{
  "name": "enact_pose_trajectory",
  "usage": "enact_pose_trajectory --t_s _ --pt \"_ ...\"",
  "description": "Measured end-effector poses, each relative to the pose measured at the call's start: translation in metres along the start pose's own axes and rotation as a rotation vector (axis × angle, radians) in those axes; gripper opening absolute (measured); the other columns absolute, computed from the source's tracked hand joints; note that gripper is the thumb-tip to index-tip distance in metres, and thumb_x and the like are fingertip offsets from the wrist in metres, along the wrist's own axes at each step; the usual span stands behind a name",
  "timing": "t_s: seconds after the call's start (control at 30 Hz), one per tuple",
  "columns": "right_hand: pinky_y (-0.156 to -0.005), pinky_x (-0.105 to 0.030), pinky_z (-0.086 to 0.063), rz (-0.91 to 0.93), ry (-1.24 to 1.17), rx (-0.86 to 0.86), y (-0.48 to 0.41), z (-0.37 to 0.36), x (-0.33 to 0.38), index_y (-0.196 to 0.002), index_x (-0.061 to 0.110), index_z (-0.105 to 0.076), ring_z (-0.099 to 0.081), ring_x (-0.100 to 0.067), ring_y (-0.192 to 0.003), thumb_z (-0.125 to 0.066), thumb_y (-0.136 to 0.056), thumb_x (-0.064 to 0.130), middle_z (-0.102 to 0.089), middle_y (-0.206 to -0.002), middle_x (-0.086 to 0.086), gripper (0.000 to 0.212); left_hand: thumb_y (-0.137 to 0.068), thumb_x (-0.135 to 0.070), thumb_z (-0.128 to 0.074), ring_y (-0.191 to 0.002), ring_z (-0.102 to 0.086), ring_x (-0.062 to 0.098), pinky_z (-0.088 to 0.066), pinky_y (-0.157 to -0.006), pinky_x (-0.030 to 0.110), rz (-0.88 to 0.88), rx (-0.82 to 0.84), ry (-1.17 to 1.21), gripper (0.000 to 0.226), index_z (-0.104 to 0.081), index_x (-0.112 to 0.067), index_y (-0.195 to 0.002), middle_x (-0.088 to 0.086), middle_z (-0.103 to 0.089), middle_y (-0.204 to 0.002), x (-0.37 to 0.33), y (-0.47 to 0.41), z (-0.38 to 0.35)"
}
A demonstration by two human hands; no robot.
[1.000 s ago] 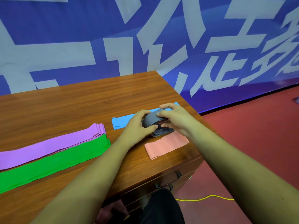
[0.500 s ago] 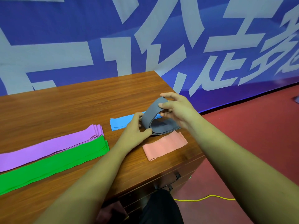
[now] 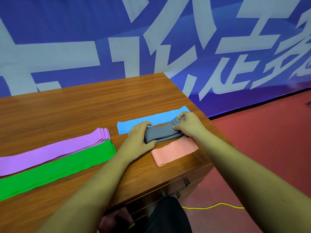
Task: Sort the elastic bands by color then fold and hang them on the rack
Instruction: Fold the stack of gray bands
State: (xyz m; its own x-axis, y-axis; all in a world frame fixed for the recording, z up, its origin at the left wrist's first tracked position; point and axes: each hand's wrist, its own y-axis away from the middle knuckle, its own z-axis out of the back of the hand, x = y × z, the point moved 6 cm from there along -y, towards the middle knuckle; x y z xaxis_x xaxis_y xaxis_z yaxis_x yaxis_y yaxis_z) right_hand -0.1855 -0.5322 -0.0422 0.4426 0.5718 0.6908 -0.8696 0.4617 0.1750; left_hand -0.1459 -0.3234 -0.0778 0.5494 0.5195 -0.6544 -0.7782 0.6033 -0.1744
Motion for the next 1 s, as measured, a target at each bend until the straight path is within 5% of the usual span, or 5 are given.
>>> enact_pose_trajectory --t_s 0.2,0.63,0.73,0.87,1.0 --pt "-0.059 -0.026 -0.043 0.124 0.02 -0.041 0.002 -0.004 0.003 -0.114 0.02 -0.058 -0.055 -0.011 -0.068 -0.076 -0.079 0.018 -0.057 -0.076 0.001 0.04 -0.083 -0.029 -0.07 -0.103 -0.051 0.011 -0.044 -0.093 0.03 -0.094 -0.043 0.011 0.037 -0.056 -0.031 -0.117 -0.004 -0.052 -0.108 0.002 0.004 0.011" --pt "-0.101 -0.037 -0.042 0.295 0.325 -0.079 0.012 -0.017 0.003 -0.118 0.029 -0.066 -0.045 -0.024 -0.114 -0.06 -0.089 0.029 -0.048 -0.111 -0.004 0.029 -0.083 -0.055 -0.059 -0.109 -0.045 0.011 -0.037 -0.096 0.029 -0.125 -0.033 -0.119 0.044 -0.061 -0.029 -0.119 -0.009 -0.048 -0.109 0.0 0.007 0.019" --pt "-0.098 -0.039 -0.044 0.364 0.283 -0.102 0.012 -0.014 0.018 -0.118 0.027 -0.066 -0.05 -0.022 -0.109 -0.057 -0.09 0.023 -0.049 -0.11 -0.003 0.03 -0.087 -0.035 -0.062 -0.101 -0.05 0.017 -0.038 -0.09 0.029 -0.11 -0.176 -0.107 0.029 -0.064 -0.02 -0.112 -0.002 -0.054 -0.104 0.007 0.003 0.046" --pt "-0.099 -0.039 -0.045 0.508 0.298 -0.048 0.012 -0.028 0.052 -0.122 0.018 -0.064 -0.053 -0.02 -0.116 -0.05 -0.095 0.019 -0.056 -0.123 -0.002 0.031 -0.083 -0.014 -0.063 -0.099 -0.053 0.032 -0.042 -0.088 0.038 0.176 -0.343 -0.239 0.018 -0.064 -0.011 -0.101 0.011 -0.057 -0.099 0.044 -0.003 0.083" --pt "-0.105 -0.038 -0.041 0.576 0.39 0.154 0.008 -0.063 0.071 -0.128 0.014 -0.061 -0.052 -0.02 -0.124 -0.047 -0.099 0.022 -0.056 -0.134 -0.002 0.033 -0.085 -0.044 -0.056 -0.109 -0.048 0.039 -0.041 -0.095 0.04 0.588 -0.202 -0.421 0.039 -0.068 -0.013 -0.104 0.018 -0.057 -0.11 0.069 -0.009 0.091"
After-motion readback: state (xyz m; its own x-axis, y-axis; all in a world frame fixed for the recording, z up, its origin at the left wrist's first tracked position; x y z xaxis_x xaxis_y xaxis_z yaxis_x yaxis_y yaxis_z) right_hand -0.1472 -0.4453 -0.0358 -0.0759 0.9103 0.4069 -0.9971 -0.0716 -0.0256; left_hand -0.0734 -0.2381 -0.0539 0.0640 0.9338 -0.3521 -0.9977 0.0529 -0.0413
